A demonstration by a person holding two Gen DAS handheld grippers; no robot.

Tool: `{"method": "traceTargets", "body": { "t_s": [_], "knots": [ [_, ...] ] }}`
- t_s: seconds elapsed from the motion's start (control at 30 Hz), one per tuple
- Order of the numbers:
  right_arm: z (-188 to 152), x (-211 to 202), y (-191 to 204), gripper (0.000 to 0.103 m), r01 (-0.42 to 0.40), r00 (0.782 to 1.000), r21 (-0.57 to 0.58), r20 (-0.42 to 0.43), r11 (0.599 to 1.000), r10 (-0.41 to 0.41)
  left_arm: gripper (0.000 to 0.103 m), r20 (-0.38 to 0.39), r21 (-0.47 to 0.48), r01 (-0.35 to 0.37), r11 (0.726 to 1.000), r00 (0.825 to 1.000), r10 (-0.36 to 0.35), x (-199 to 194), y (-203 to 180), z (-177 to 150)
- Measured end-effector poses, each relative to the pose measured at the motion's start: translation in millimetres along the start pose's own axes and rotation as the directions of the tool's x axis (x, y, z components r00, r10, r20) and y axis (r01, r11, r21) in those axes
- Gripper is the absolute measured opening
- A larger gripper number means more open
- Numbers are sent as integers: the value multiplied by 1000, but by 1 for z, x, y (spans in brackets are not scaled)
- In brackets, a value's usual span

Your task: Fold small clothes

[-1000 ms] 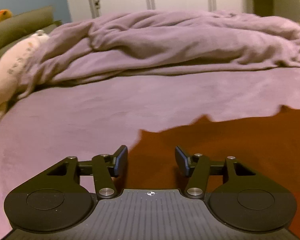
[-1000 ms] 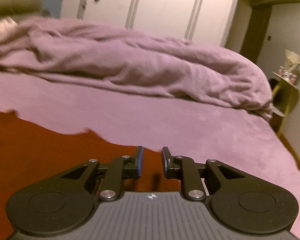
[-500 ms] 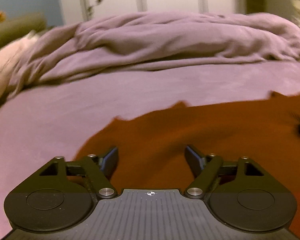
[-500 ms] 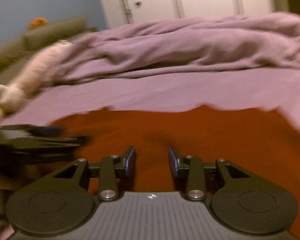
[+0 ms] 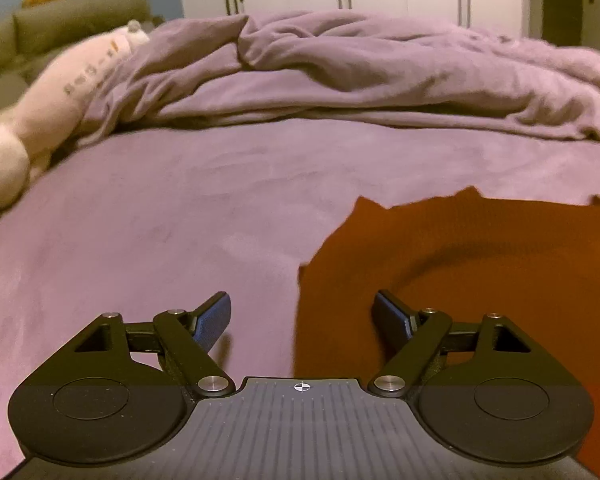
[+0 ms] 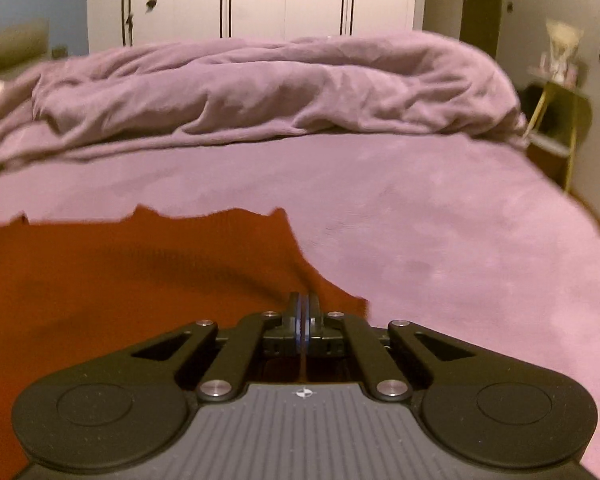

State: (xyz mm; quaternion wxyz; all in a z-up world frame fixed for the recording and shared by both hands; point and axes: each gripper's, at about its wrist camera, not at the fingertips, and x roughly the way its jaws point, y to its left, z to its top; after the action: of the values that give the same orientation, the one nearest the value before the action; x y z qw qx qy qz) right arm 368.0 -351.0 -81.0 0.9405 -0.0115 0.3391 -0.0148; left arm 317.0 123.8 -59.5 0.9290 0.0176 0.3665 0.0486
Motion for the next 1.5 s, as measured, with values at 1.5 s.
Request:
{"method": "traceTargets", "body": {
  "t_s": [1.5],
  "knots": [
    [-74, -121, 45, 35, -214, 975, 152, -25, 965, 220, 66, -90, -577, 379, 723, 851, -518, -20, 82, -53]
  ]
}}
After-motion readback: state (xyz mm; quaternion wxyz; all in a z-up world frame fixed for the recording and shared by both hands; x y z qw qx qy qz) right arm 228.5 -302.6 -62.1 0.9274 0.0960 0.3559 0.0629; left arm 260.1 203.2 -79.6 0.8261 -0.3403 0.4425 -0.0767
